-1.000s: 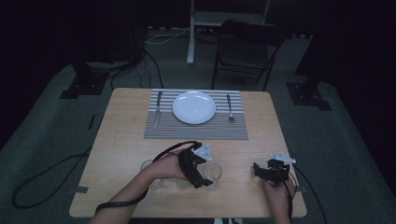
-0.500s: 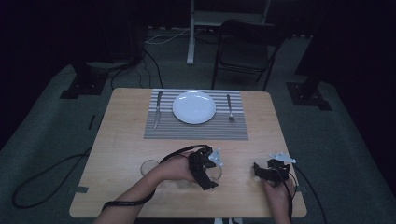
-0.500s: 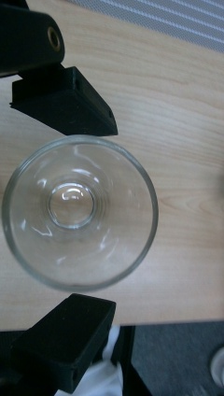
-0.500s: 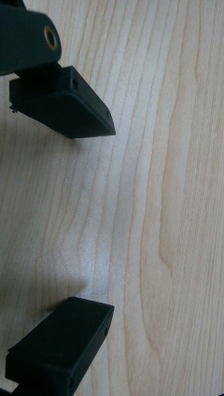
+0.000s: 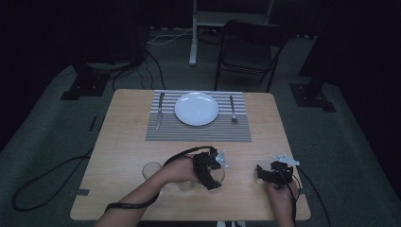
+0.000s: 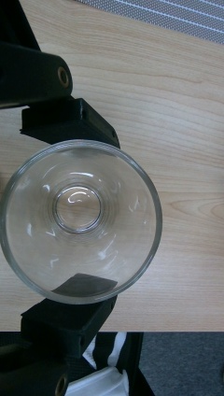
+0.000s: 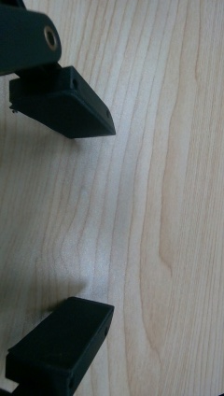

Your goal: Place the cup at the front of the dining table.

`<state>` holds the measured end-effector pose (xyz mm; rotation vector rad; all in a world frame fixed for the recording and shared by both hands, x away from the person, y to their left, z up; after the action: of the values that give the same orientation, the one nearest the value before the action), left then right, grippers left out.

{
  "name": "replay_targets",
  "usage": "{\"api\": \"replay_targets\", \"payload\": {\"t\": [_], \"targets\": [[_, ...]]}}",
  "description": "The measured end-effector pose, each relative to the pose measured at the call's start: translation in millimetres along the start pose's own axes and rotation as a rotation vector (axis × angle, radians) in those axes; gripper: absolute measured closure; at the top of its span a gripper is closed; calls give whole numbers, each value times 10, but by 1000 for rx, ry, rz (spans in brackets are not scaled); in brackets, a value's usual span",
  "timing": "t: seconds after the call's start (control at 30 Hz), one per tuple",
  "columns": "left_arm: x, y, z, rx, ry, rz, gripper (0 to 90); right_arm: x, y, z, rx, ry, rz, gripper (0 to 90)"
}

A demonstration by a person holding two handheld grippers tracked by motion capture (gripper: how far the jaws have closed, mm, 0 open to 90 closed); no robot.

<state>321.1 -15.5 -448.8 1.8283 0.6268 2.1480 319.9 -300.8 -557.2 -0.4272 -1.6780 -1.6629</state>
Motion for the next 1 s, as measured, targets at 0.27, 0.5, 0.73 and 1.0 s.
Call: {"api": "replay_targets", "payload": {"t": [0.27, 0.5, 0.73, 1.0], "targets": [[11, 44, 15, -11, 12, 5, 287, 0, 0, 0, 0, 0, 0, 124], [37, 79, 102, 34, 46, -11, 286, 0, 0, 0, 0, 0, 0, 124], [109, 124, 181, 52, 70, -19, 286, 1, 0, -1, 1, 0, 2, 124], [203, 189, 398, 87, 105, -47, 286, 0, 0, -2, 3, -1, -1, 124]]}}
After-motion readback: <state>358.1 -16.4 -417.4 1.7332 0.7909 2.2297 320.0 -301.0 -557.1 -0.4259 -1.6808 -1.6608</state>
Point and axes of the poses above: each handheld gripper's, and its own axes: x roughly backward along the jaws, y roughly out of its top, z roughly to its left, the point moved 1 cm from there along -x, roughly forward along the jaws, and after that the axes turned 7 degrees about y, right-handed, at the moved point
